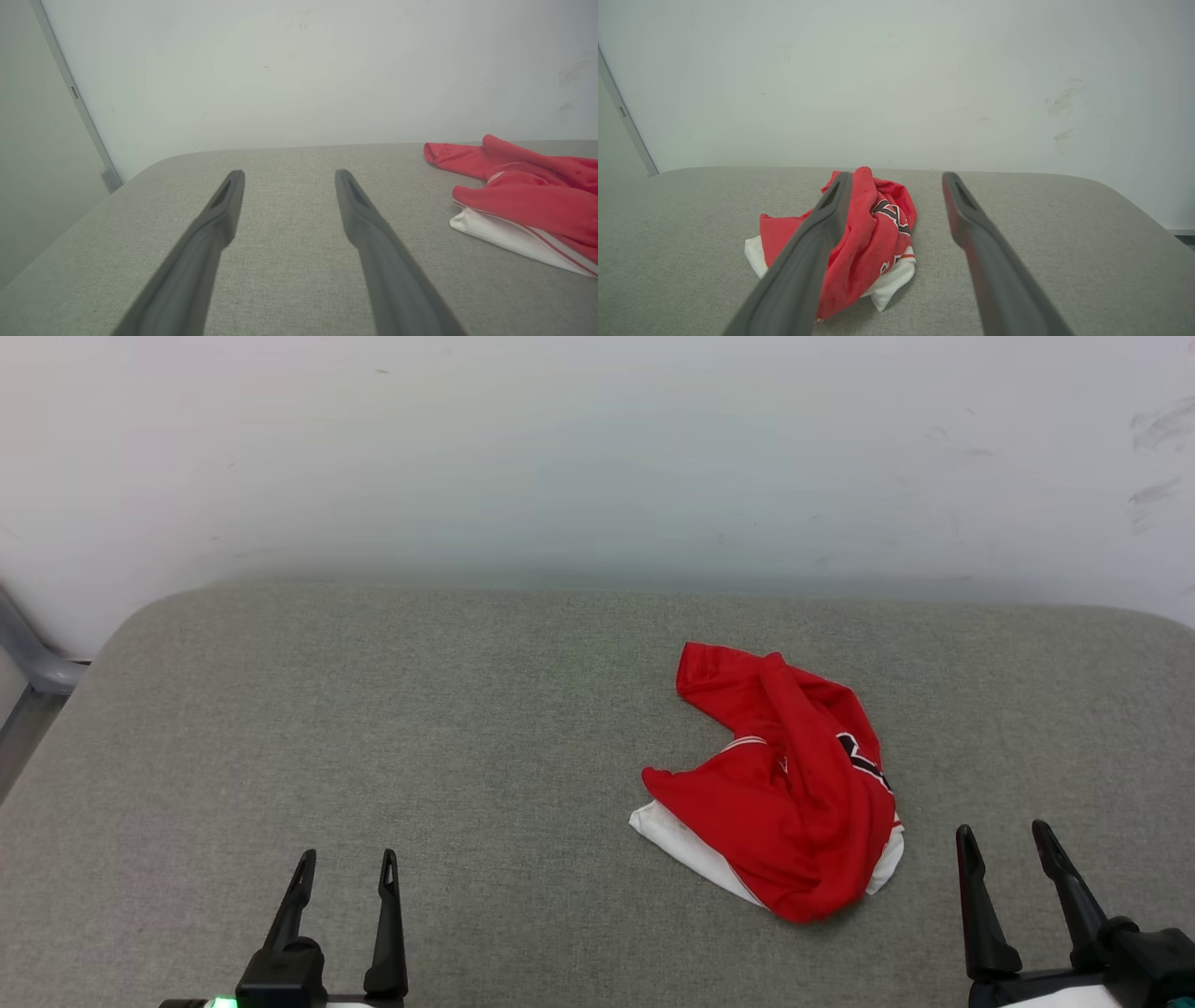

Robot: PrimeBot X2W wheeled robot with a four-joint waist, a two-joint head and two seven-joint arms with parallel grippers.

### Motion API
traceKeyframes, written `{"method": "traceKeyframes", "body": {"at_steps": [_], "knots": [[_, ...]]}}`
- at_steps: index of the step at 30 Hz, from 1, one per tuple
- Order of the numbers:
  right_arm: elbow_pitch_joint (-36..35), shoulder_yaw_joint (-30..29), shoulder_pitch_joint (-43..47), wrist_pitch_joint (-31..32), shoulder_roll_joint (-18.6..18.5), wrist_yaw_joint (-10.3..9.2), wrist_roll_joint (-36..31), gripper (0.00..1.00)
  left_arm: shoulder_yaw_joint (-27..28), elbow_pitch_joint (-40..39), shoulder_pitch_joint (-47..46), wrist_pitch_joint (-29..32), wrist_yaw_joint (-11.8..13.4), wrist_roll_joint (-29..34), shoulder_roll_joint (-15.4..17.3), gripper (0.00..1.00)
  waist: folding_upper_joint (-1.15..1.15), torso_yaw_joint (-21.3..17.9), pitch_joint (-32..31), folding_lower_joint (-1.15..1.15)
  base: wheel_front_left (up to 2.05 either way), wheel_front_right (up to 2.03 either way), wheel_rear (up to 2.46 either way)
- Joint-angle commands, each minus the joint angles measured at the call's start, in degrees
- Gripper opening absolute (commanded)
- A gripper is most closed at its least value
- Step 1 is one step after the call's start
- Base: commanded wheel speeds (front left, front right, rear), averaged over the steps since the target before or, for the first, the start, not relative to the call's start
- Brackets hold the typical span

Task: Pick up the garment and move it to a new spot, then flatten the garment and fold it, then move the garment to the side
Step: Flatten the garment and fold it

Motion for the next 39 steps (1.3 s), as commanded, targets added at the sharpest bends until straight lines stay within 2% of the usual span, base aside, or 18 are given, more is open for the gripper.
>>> {"method": "traceKeyframes", "body": {"at_steps": [1,9,12,17,20,23,28,35,37,39], "knots": [[0.0,0.0,-0.1,-0.1,0.1,-0.04,0.1,1.0,0.2,0.1,0.6,-0.1,-0.3,0.4,-0.1,1.0,0.0,0.0,0.0,0.0,0.0,0.0,0.0],[0.0,-0.1,-0.3,-0.1,0.1,-0.04,0.1,1.0,0.9,0.3,0.5,-0.1,-0.9,0.4,-0.6,1.0,0.0,-0.1,0.0,0.0,0.0,0.0,0.0],[-0.1,-0.2,-0.7,-0.1,0.1,-0.04,0.1,1.0,1.5,0.3,-1.7,-0.1,-1.9,0.0,-0.4,1.0,0.0,-0.1,0.3,0.0,0.0,0.0,0.0],[-0.2,-0.1,-1.3,-0.1,0.1,-0.04,-0.3,1.0,1.8,1.9,-7.5,-0.2,-5.9,-1.0,1.3,1.0,0.0,-0.3,1.0,0.0,0.0,0.0,0.0],[-0.4,0.0,-1.6,-0.1,0.1,-0.04,-0.4,1.0,0.8,4.9,-13.1,-0.2,-9.1,-1.6,3.0,1.0,0.0,-0.8,1.6,0.0,0.0,0.0,0.0],[-0.4,0.1,-2.1,-0.1,0.1,-0.05,-0.6,1.0,-1.0,9.3,-18.8,-0.2,-11.2,-3.4,5.0,1.0,0.0,-1.5,2.3,0.0,0.0,0.0,0.0],[-0.4,0.1,-2.5,-0.1,0.1,-0.05,-1.0,1.0,-8.4,14.6,-28.1,5.0,-12.3,-7.2,8.2,1.0,0.0,-3.1,3.3,0.0,0.0,0.0,0.0],[-0.8,0.1,-3.9,-0.1,0.1,-0.04,-1.1,1.0,-25.6,16.3,-39.2,19.5,-12.3,-21.2,14.8,1.0,0.0,-5.5,5.5,0.0,0.0,0.0,0.0],[-0.8,0.2,-4.2,-0.1,0.1,-0.04,-1.1,1.0,-27.7,16.2,-40.8,21.3,-12.3,-23.1,15.6,1.0,0.0,-5.9,5.8,0.0,0.0,0.0,0.0],[-0.8,0.2,-4.8,-0.1,0.1,-0.04,-1.1,1.0,-32.0,16.8,-43.3,25.8,-12.3,-27.1,17.0,1.0,0.0,-6.6,6.4,0.0,0.0,0.0,0.0]]}}
